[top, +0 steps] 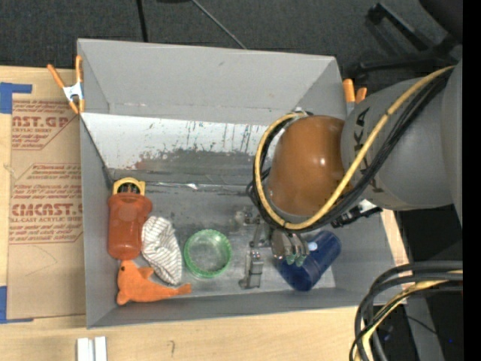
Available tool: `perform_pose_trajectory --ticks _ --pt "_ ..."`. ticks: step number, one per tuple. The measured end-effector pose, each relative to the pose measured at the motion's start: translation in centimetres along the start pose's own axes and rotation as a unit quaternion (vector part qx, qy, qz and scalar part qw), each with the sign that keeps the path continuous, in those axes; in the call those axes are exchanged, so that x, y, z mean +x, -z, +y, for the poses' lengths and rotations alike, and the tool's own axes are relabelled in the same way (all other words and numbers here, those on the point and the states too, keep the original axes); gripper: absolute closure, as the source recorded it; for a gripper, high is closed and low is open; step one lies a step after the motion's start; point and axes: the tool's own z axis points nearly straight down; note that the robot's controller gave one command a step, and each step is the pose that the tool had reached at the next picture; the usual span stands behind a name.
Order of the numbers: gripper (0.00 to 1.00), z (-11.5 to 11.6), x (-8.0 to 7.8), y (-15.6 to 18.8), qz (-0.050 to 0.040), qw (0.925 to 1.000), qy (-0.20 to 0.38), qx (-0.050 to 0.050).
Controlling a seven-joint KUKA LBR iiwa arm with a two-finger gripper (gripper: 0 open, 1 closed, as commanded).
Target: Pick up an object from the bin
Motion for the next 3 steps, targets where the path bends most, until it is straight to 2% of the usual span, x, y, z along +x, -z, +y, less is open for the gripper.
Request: perform_pose_trajectory --ticks 1,2,3 --pt "0.00 0.0 -0.2 0.4 -0.0038 1.0000 -0.001 0.000" --pt "0.00 4.1 -3.0 -7.4 -0.0087 0.9999 0.015 -0.001" --pt "0.00 5.0 -2.6 -6.0 -0.0058 0.9992 -0.041 -0.001"
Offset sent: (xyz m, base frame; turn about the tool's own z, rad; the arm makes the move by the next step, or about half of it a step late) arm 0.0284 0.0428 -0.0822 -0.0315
